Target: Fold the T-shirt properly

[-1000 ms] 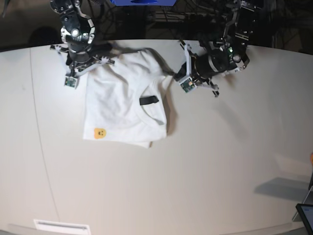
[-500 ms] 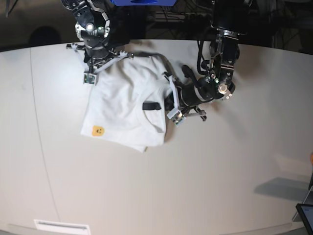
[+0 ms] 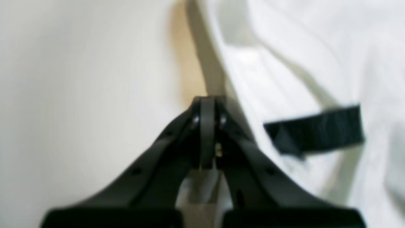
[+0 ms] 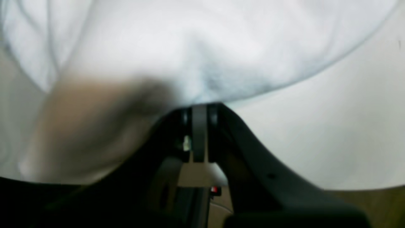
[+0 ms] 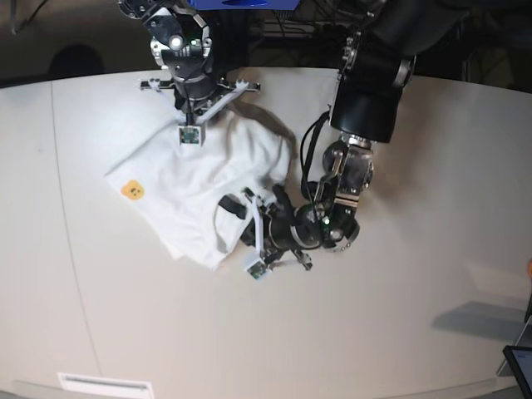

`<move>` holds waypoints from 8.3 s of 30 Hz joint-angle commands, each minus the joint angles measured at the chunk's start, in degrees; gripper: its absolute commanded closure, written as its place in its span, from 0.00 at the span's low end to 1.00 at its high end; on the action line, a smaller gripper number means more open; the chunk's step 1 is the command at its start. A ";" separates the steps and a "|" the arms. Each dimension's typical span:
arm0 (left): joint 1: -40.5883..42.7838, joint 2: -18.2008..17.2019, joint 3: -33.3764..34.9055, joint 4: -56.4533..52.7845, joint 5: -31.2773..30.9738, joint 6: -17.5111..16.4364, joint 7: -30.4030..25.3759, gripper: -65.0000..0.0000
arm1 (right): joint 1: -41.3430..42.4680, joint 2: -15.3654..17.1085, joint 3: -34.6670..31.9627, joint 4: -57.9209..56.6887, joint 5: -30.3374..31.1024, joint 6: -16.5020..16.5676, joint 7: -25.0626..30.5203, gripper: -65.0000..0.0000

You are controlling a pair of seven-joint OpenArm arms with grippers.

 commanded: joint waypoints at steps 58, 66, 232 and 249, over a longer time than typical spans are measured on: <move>30.17 -11.22 -11.45 42.53 -0.91 -0.28 12.47 1.00 | 12.33 5.54 19.03 1.84 -0.36 0.05 1.90 1.00; 27.79 -10.61 -11.36 36.20 -0.91 -0.28 11.24 1.00 | 12.68 4.57 19.11 -2.29 -0.27 2.29 4.18 1.00; 39.22 -11.13 -42.48 41.57 31.79 1.70 2.71 1.00 | 23.75 -0.09 -12.45 -12.49 -0.27 3.70 1.72 1.00; 38.78 -10.96 -41.87 41.48 31.61 1.53 2.62 1.00 | 19.18 0.17 -12.53 -4.23 -0.62 3.53 0.58 1.00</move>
